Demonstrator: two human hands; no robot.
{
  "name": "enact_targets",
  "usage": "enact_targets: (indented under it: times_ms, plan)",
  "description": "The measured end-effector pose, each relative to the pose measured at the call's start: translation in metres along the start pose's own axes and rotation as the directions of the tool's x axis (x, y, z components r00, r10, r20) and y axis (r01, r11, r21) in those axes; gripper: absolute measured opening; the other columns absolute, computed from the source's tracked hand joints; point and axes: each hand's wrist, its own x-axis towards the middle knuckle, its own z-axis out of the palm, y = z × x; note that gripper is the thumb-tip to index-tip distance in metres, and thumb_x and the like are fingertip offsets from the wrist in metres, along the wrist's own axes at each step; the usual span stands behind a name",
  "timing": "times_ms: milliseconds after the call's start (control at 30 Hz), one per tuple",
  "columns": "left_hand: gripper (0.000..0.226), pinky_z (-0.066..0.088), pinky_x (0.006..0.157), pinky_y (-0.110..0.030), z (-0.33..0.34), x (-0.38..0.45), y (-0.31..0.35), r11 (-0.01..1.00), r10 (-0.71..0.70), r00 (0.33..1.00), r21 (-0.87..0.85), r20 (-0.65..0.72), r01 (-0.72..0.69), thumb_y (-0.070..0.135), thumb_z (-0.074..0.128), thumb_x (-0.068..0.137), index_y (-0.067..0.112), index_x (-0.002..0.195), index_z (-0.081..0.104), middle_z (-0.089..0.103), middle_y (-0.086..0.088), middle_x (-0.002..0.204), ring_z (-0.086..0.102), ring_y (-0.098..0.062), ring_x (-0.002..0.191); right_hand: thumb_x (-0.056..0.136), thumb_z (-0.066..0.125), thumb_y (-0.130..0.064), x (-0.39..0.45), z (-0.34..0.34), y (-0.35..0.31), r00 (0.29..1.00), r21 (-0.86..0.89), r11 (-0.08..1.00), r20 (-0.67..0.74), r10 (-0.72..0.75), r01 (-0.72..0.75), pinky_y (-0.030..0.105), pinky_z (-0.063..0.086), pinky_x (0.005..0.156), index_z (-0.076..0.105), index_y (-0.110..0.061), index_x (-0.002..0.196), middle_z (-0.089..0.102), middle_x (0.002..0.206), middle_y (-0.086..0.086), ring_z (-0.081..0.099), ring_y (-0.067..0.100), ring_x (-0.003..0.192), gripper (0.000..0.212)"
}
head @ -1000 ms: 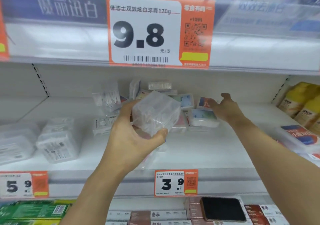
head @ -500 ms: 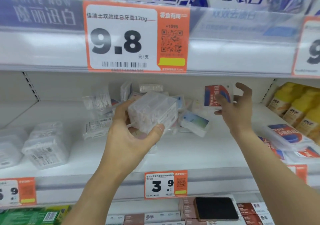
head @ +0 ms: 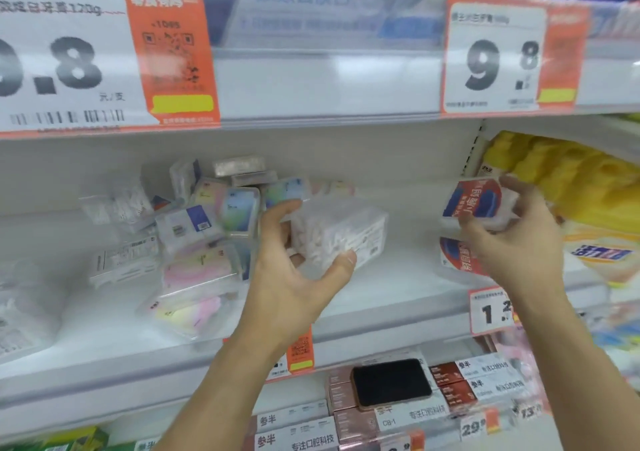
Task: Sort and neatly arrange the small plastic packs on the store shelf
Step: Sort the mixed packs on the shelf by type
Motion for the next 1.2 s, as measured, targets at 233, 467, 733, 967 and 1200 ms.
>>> enact_targets:
  times_ms: [233, 467, 733, 967, 1200]
  plan:
    - [0.076, 0.05, 0.099, -0.034, 0.023, 0.004, -0.004, 1.0, -0.013, 1.0, 0.019, 0.016, 0.013, 0.056, 0.078, 0.059, 0.046, 0.123, 0.037, 0.054, 0.011, 0.128, 0.06, -0.005, 0.112, 0.075, 0.063, -0.066, 0.024, -0.014, 0.044, 0.992, -0.518, 0.846, -0.047, 0.12, -0.127, 0.053, 0.039, 0.1, 0.055, -0.017, 0.124, 0.049, 0.115, 0.029, 0.041, 0.045, 0.116, 0.07]
    - [0.075, 0.048, 0.101, -0.039, 0.02, -0.001, -0.003, 1.0, -0.02, 0.999, 0.022, 0.038, 0.019, 0.057, 0.078, 0.062, 0.048, 0.125, 0.037, 0.054, 0.012, 0.131, 0.058, -0.008, 0.117, 0.084, 0.065, -0.049, 0.022, -0.01, 0.059, 0.975, -0.49, 0.867, 0.135, 0.175, -0.087, 0.058, 0.039, 0.105, 0.035, -0.03, 0.148, 0.038, 0.141, 0.025, 0.037, 0.049, 0.129, 0.073]
    - [0.077, 0.049, 0.1, -0.04, -0.014, -0.007, 0.003, 1.0, -0.026, 1.0, -0.004, 0.011, 0.026, 0.057, 0.076, 0.065, 0.049, 0.128, 0.034, 0.056, 0.007, 0.131, 0.059, -0.012, 0.118, 0.08, 0.07, -0.019, 0.013, 0.018, 0.027, 0.992, -0.407, 0.913, -0.119, -0.029, -0.022, 0.052, 0.028, 0.105, 0.046, -0.019, 0.139, 0.04, 0.138, 0.027, 0.037, 0.045, 0.128, 0.064]
    - [0.074, 0.054, 0.088, -0.027, -0.068, -0.008, 0.011, 0.995, 0.07, 0.997, -0.068, -0.023, -0.071, 0.036, 0.074, 0.07, 0.033, 0.134, 0.037, 0.06, 0.006, 0.124, 0.062, -0.01, 0.112, 0.093, 0.063, -0.023, -0.061, 0.057, -0.076, 0.926, 0.438, 0.895, 0.298, -0.231, 0.082, 0.036, 0.058, 0.082, 0.06, -0.022, 0.116, 0.067, 0.109, -0.005, 0.069, 0.014, 0.095, 0.024]
    - [0.077, 0.048, 0.099, -0.028, -0.143, -0.026, 0.013, 0.994, 0.091, 0.994, 0.051, 0.054, -0.094, 0.012, 0.076, 0.073, 0.031, 0.138, 0.039, 0.054, 0.011, 0.129, 0.054, -0.012, 0.123, 0.075, 0.078, -0.025, -0.115, 0.105, -0.144, 0.533, 0.458, 0.692, 0.837, -0.125, -0.557, 0.039, 0.057, 0.063, 0.056, -0.024, 0.128, 0.07, 0.109, 0.015, 0.07, 0.027, 0.078, 0.058]
